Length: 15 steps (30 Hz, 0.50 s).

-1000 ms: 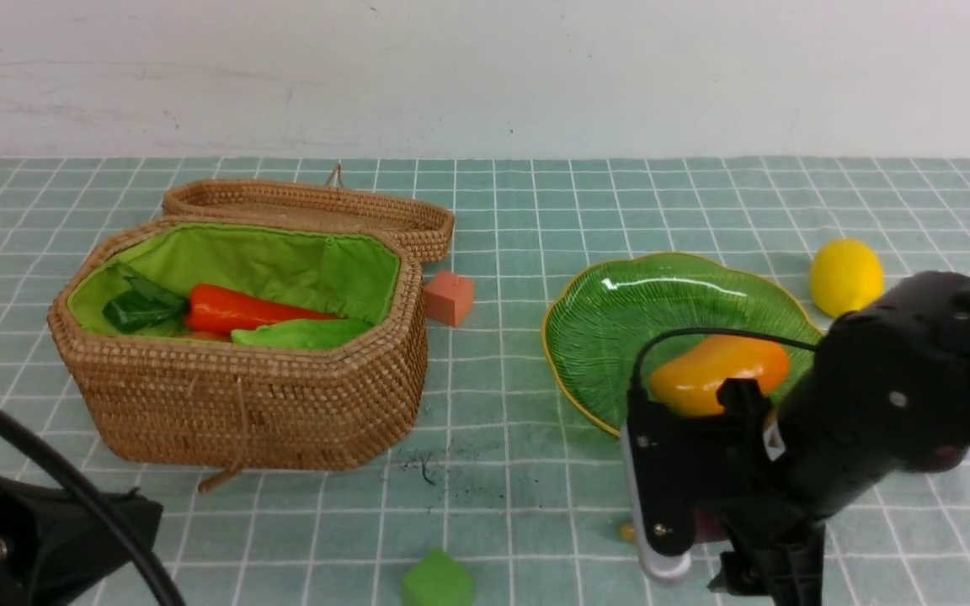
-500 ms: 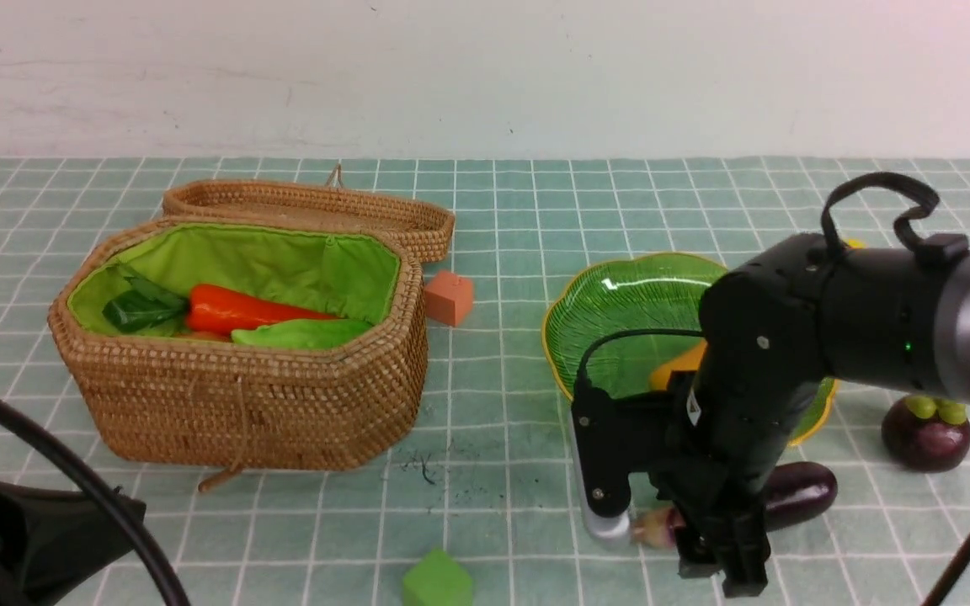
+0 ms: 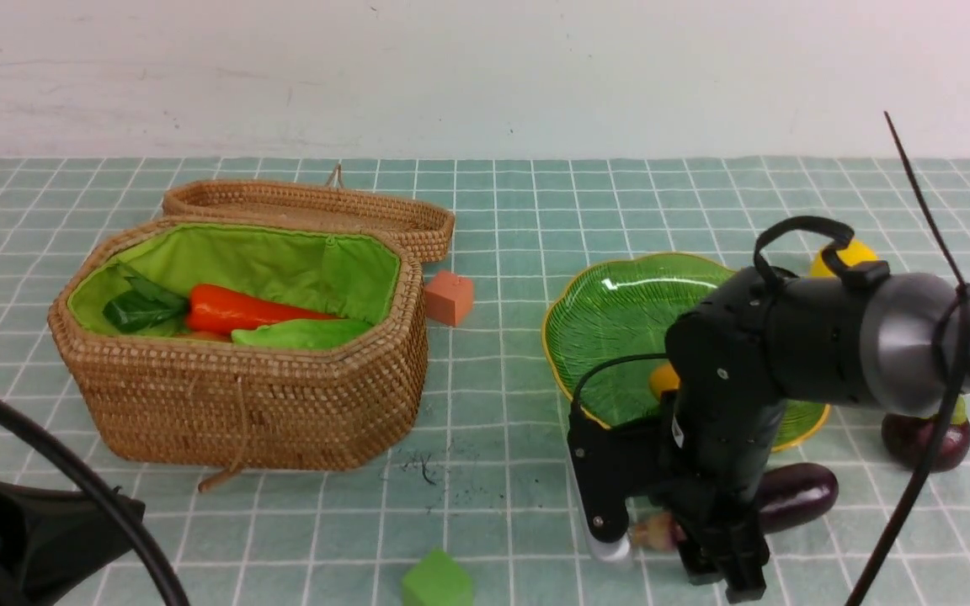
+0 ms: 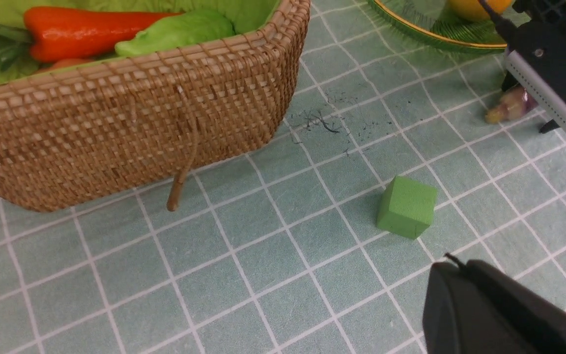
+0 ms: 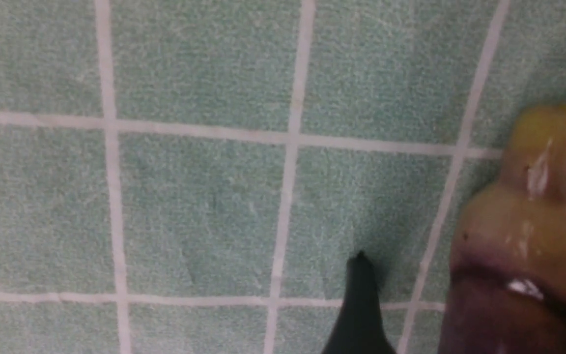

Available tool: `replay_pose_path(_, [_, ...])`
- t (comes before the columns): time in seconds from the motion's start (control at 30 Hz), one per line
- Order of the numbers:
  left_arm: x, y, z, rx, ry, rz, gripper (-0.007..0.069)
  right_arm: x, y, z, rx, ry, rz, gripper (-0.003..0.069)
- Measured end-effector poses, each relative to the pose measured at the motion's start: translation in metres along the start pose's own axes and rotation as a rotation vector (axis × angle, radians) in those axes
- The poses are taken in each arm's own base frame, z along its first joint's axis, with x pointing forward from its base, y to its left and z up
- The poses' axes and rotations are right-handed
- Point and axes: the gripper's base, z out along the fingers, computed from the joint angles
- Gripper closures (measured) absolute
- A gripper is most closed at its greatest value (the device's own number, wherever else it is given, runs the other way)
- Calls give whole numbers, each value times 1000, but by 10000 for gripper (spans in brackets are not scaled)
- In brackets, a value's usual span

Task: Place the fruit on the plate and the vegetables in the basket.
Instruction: Grab an eggplant with your right arm and place it in the basket on the left.

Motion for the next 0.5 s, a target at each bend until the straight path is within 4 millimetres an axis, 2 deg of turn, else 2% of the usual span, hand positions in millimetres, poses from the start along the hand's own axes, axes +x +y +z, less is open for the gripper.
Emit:
replay_pose_path(0.17, [0, 0, 0, 0, 0, 0, 638, 0, -1, 1, 0, 6, -5, 231])
replay_pose_path(0.23, [0, 0, 0, 0, 0, 0, 638, 0, -1, 1, -1, 7, -5, 307])
replay_pose_path(0.27, [0, 0, 0, 0, 0, 0, 638, 0, 0, 2, -3, 9, -6, 323])
replay_pose_path(0.3, [0, 0, 0, 0, 0, 0, 638, 1, 0, 2, -7, 12, -6, 378])
replay_pose_path(0.5, [0, -2, 0, 22, -5, 22, 638, 1, 0, 2, -8, 12, -6, 384])
